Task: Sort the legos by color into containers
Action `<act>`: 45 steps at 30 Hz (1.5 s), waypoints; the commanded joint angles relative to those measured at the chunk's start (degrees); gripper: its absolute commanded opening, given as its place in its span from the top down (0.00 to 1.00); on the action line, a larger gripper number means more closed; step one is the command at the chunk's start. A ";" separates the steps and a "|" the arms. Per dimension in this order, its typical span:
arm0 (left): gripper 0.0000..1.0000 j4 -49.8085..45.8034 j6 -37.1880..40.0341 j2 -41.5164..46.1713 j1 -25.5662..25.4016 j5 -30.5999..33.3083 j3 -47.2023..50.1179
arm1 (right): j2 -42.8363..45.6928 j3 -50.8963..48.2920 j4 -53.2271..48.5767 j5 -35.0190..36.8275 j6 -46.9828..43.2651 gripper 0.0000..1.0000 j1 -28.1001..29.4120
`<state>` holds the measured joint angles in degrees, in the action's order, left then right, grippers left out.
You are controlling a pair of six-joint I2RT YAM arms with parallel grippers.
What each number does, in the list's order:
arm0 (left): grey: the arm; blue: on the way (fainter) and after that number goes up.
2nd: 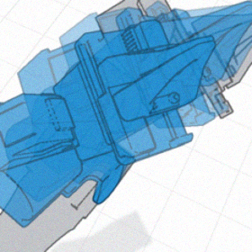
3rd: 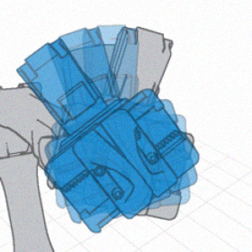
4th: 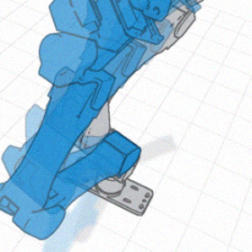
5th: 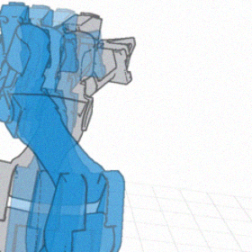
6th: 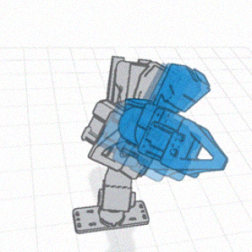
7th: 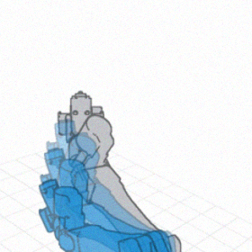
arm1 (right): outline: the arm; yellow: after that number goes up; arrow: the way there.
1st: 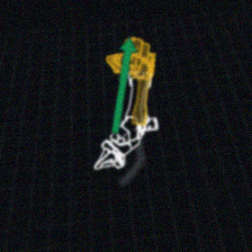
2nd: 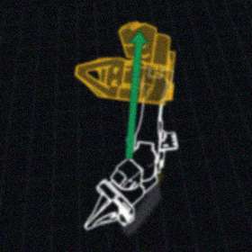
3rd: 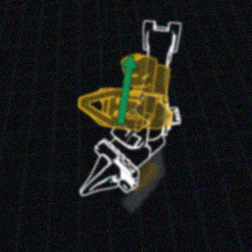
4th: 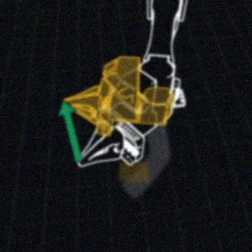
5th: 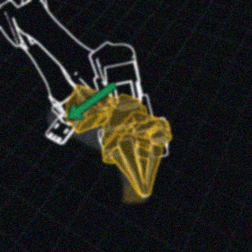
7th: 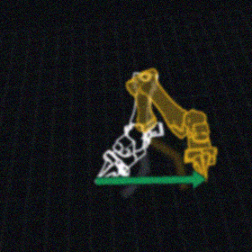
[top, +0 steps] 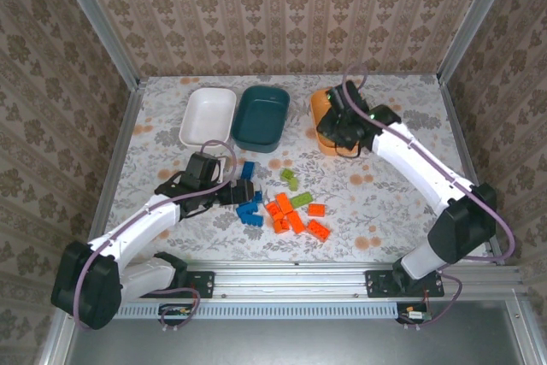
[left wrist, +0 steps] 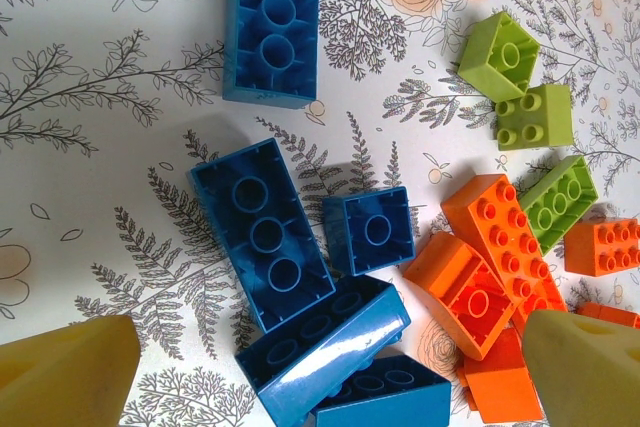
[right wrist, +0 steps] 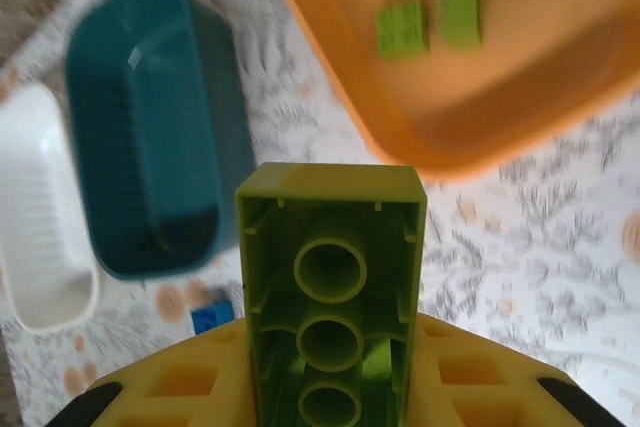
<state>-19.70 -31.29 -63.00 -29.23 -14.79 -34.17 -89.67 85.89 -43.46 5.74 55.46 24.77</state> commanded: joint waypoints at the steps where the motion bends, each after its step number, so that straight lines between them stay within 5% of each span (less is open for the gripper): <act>1: 0.00 -1.23 1.49 1.11 -0.39 0.68 -1.95 | -7.89 8.15 -3.64 -1.86 -9.31 0.73 -4.55; 8: 0.00 -3.34 1.93 1.83 -0.12 1.67 -1.76 | -30.08 29.37 -7.95 -7.11 -14.93 0.73 -11.01; 16: 0.00 -6.65 2.46 3.18 0.05 2.72 -2.22 | -46.68 42.26 -8.65 -9.76 -16.04 0.71 -12.44; 21: 0.00 -7.20 2.13 4.03 0.22 3.18 -1.52 | -48.63 43.42 -8.83 -8.71 -16.85 0.51 -12.74; 31: 0.00 -6.23 2.11 3.99 0.36 3.70 -2.55 | -30.91 37.42 -6.83 -11.17 -24.40 0.34 -12.27; 36: 0.00 -6.66 2.10 5.75 0.40 4.28 -2.31 | -14.04 19.82 -1.19 -22.64 -33.63 0.35 -10.01; 45: 0.00 -4.34 0.85 10.97 1.97 0.23 -0.91 | 5.47 -7.85 -9.20 -19.94 -40.71 0.34 2.32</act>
<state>-25.39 -30.22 -53.67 -27.97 -11.84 -35.11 -84.71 85.30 -46.78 -14.83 17.91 24.03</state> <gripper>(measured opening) 0.997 0.657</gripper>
